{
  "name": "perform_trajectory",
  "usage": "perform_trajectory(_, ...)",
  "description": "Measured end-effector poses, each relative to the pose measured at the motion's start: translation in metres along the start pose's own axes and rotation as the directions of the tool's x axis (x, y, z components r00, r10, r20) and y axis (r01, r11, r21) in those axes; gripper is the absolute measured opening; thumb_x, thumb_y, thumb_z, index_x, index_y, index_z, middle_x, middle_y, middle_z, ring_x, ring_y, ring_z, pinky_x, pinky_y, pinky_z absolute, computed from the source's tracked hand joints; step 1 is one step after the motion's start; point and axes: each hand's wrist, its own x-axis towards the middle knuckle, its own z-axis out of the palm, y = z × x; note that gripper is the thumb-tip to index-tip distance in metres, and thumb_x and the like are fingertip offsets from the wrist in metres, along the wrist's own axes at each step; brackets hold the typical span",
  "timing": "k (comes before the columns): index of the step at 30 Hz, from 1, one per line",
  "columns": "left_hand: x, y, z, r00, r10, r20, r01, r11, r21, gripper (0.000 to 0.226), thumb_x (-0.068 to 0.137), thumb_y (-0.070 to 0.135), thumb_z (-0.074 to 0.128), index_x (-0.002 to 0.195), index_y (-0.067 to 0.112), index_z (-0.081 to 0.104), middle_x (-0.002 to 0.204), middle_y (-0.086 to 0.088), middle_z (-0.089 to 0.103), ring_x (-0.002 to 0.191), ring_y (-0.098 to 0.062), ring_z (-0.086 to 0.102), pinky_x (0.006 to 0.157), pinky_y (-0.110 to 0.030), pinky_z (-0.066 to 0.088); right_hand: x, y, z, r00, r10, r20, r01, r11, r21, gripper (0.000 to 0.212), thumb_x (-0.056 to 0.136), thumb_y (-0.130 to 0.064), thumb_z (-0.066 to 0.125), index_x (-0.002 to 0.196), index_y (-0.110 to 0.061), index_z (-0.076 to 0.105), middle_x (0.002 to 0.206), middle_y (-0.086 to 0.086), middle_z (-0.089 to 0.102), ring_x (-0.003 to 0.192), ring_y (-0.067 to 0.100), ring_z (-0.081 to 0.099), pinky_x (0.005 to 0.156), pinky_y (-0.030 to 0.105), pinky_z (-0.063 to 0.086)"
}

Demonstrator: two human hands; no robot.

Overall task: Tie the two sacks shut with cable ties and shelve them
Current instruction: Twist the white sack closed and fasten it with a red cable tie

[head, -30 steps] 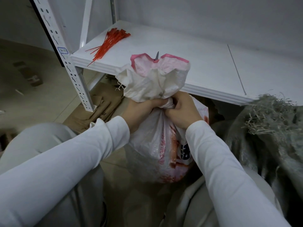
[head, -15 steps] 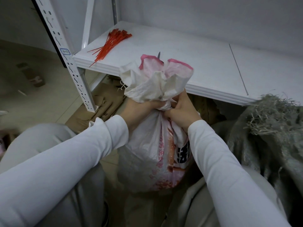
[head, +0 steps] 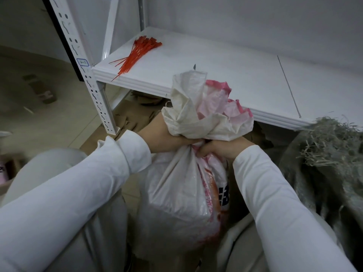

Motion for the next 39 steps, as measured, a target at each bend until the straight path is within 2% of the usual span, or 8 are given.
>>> perform_trajectory(4,-0.008,0.01,-0.003,0.996,0.051,0.075,-0.063,0.983,0.173,0.062,0.082,0.028,0.072,0.131,-0.001,0.049,0.13,-0.017,0.055,0.119,-0.024,0.051,0.085,-0.014,0.031,-0.003,0.001,0.0,0.994,-0.058,0.093,0.064,0.996,-0.058,0.062,0.038,-0.028,0.086,0.098,-0.029,0.07,0.113,-0.004,0.068,0.11,0.02,0.061,0.098,0.038,0.05)
perform_trajectory(7,-0.005,0.013,-0.003,0.989,0.099,0.108,-0.118,0.975,0.189,0.069,0.076,0.048,0.069,0.122,-0.001,0.055,0.117,-0.008,0.06,0.091,-0.008,0.057,0.077,-0.003,0.036,-0.005,0.003,0.001,0.995,-0.034,0.097,0.032,0.999,0.027,0.065,0.039,-0.021,0.088,0.102,-0.025,0.07,0.11,-0.002,0.07,0.109,0.022,0.062,0.098,0.04,0.051)
perform_trajectory(10,-0.006,0.019,0.001,0.992,0.063,0.113,-0.086,0.975,0.206,0.118,0.053,0.088,0.048,0.131,-0.001,0.046,0.129,-0.018,0.054,0.102,-0.021,0.054,0.079,-0.01,0.036,-0.008,-0.002,0.002,0.998,-0.058,0.033,0.058,0.998,-0.005,0.065,0.05,-0.023,0.093,0.11,-0.024,0.068,0.112,-0.001,0.069,0.108,0.02,0.062,0.097,0.037,0.051)
perform_trajectory(18,0.001,0.008,0.008,0.986,0.137,-0.095,-0.122,0.982,0.146,0.056,0.076,0.043,0.068,0.107,-0.003,0.063,0.095,-0.008,0.063,0.077,-0.009,0.05,0.062,-0.015,0.037,-0.018,-0.008,0.003,0.979,-0.195,-0.067,0.19,0.979,-0.079,0.05,0.066,-0.014,0.088,0.11,-0.021,0.067,0.098,-0.015,0.066,0.09,-0.004,0.06,0.069,0.001,0.045)
perform_trajectory(22,0.008,0.009,0.021,0.972,0.116,-0.203,-0.101,0.992,0.079,0.025,0.08,0.036,0.064,0.079,0.01,0.062,0.068,0.014,0.053,0.062,0.01,0.054,0.053,-0.004,0.038,-0.02,-0.014,0.015,0.933,-0.271,-0.237,0.269,0.962,-0.043,0.071,0.059,-0.025,0.089,0.122,-0.024,0.057,0.113,-0.004,0.061,0.106,0.007,0.058,0.088,0.023,0.05)
perform_trajectory(28,0.015,0.021,0.029,0.877,-0.037,-0.479,-0.104,0.959,-0.265,0.024,0.071,0.019,0.078,0.087,0.005,0.068,0.087,-0.006,0.071,0.084,-0.016,0.069,0.072,-0.036,0.058,-0.028,-0.018,0.041,0.814,-0.184,-0.551,0.003,0.95,-0.313,0.1,0.061,-0.049,0.084,0.139,-0.011,0.034,0.137,0.013,0.039,0.125,0.03,0.043,0.099,0.035,0.04)
perform_trajectory(35,0.018,0.017,0.033,0.934,-0.051,-0.355,-0.099,0.915,-0.391,0.045,0.066,0.019,0.085,0.107,0.011,0.067,0.105,0.001,0.07,0.099,-0.008,0.066,0.084,-0.026,0.055,-0.018,-0.015,0.035,0.823,-0.191,-0.536,0.109,0.978,-0.18,0.033,0.074,-0.021,0.069,0.106,-0.013,0.064,0.101,0.008,0.069,0.099,0.029,0.061,0.081,0.032,0.047)
perform_trajectory(39,0.018,0.02,0.032,0.968,0.063,-0.244,-0.119,0.967,-0.223,0.018,0.074,0.014,0.08,0.087,0.014,0.067,0.081,0.009,0.065,0.076,0.014,0.06,0.067,-0.006,0.048,-0.012,-0.012,0.023,0.869,-0.146,-0.473,0.144,0.989,-0.041,0.017,0.077,-0.009,0.061,0.093,-0.007,0.069,0.09,0.011,0.071,0.092,0.029,0.065,0.081,0.04,0.054)
